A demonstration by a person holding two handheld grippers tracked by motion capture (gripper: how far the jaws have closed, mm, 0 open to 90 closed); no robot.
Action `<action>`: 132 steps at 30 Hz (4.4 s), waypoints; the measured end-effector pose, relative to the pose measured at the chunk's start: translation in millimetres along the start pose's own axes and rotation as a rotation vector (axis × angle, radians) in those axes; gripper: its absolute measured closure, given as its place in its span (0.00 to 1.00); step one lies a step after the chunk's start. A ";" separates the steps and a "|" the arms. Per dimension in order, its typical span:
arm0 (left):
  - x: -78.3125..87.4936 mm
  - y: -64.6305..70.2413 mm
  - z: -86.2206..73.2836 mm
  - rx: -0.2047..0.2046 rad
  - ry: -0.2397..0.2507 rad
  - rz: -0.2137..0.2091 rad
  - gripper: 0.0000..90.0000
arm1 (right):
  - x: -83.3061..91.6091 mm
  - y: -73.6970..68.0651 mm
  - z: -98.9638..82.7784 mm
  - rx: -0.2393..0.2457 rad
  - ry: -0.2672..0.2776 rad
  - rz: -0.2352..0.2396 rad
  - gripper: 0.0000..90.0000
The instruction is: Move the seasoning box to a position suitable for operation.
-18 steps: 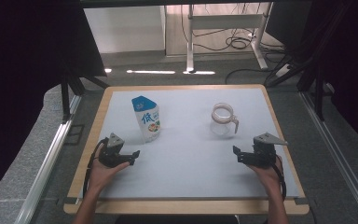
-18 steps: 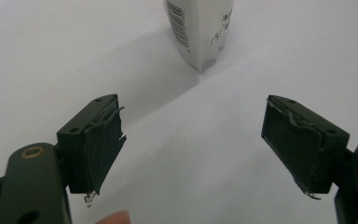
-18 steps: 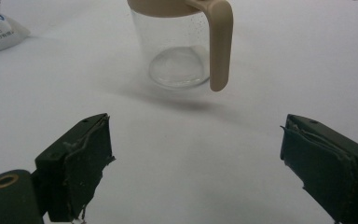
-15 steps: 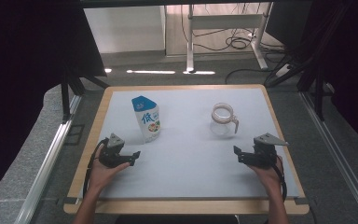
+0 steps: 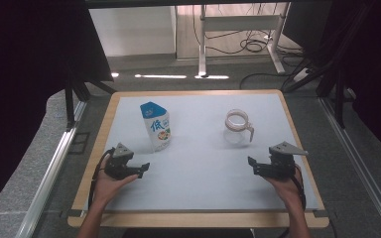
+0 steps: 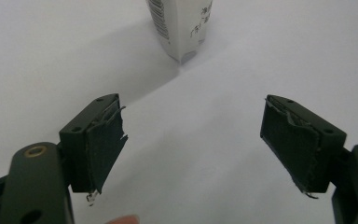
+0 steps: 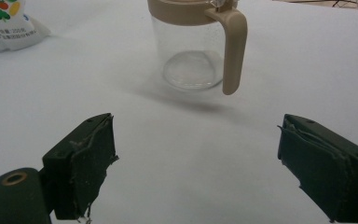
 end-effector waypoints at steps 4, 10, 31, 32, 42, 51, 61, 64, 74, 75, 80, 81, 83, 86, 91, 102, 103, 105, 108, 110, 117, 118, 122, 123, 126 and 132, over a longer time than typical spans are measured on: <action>3.1 0.0 0.4 0.008 0.009 -0.013 0.23 | -2.3 -3.6 9.4 0.005 0.008 0.016 0.08; 2.7 3.0 -0.1 0.006 0.008 -0.023 0.23 | -7.5 -8.1 40.6 0.041 0.004 0.040 0.05; 1.7 6.5 -1.7 -0.012 0.011 -0.044 0.22 | -70.1 -5.1 107.3 0.046 -0.002 0.044 0.03; 1.2 6.3 -2.3 -0.006 0.008 -0.046 0.22 | -73.3 -5.1 108.1 0.039 -0.013 0.050 0.02; 2.4 4.1 -3.4 0.008 0.009 -0.046 0.20 | -102.4 -9.2 117.5 0.083 -0.075 0.024 0.01; 4.0 2.5 -4.0 0.007 0.011 -0.046 0.19 | -122.7 -5.7 106.6 0.074 -0.125 0.018 0.01; 2.9 2.7 -4.7 0.006 0.009 -0.042 0.19 | -132.5 -5.7 95.9 0.080 -0.158 0.020 0.01; 2.2 3.3 -5.1 0.008 0.007 -0.044 0.19 | -133.0 -5.1 93.5 0.083 -0.165 0.030 0.03; 4.3 1.7 -4.7 0.011 0.012 -0.038 0.19 | -134.9 -0.7 82.2 0.119 -0.177 0.007 0.11; 4.3 1.7 -4.7 0.011 0.012 -0.038 0.19 | -135.1 -0.2 81.1 0.110 -0.173 0.012 0.12; 6.1 -0.8 -4.6 0.019 0.016 -0.034 0.19 | -134.7 -0.4 81.3 0.110 -0.174 0.010 0.12; 6.0 -0.7 -4.7 0.018 0.016 -0.034 0.19 | -134.5 -0.4 81.4 0.111 -0.174 0.009 0.12; 5.6 -0.5 -4.8 0.016 0.014 -0.034 0.19 | -134.2 -0.3 81.5 0.113 -0.177 0.006 0.12; 4.6 1.0 -4.9 0.018 0.012 -0.037 0.19 | -133.2 -1.0 81.4 0.120 -0.179 0.008 0.13; 3.7 0.4 -5.4 0.017 0.009 -0.037 0.19 | -126.0 -4.8 84.2 0.130 -0.167 0.023 0.13; 0.8 1.6 -6.8 0.015 -0.002 -0.044 0.19 | -101.6 -19.3 77.5 0.165 -0.167 0.070 0.13; 1.0 1.4 -6.7 0.014 -0.002 -0.043 0.19 | -99.9 -20.4 75.6 0.168 -0.165 0.073 0.13; 1.7 1.4 -6.2 0.021 0.001 -0.043 0.19 | -96.3 -22.3 72.0 0.172 -0.161 0.079 0.13; 1.6 1.3 -6.4 0.021 0.000 -0.041 0.19 | -90.7 -26.5 67.2 0.178 -0.159 0.100 0.13; 1.3 1.3 -6.7 0.018 -0.003 -0.042 0.19 | -87.1 -29.3 64.4 0.187 -0.158 0.105 0.13; -0.3 1.2 -7.8 0.019 -0.011 -0.040 0.19 | -70.4 -48.4 59.0 0.197 -0.138 0.130 0.13; -0.3 1.2 -7.8 0.019 -0.011 -0.040 0.19 | -68.0 -51.7 58.3 0.201 -0.134 0.136 0.13; -2.1 3.0 -8.7 0.015 -0.015 -0.041 0.19 | -59.7 -62.1 54.2 0.212 -0.133 0.152 0.13; -2.2 2.9 -8.7 0.016 -0.014 -0.041 0.19 | -57.9 -64.1 53.2 0.217 -0.130 0.155 0.13; -2.1 2.7 -8.8 0.017 -0.014 -0.041 0.19 | -52.4 -70.1 50.3 0.223 -0.125 0.170 0.13; -1.8 2.6 -9.5 0.016 -0.019 -0.042 0.19 | -47.4 -80.2 42.3 0.233 -0.131 0.193 0.13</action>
Point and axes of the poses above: each handheld gripper's, and its own axes: x roughly backward along the jaws, z roughly out of its top, y roughly to its right, the point moved 8 cm from there along -x, roughly forward along the jaws, and after that the axes turned 3 degrees about -x, right-handed, at the moved point
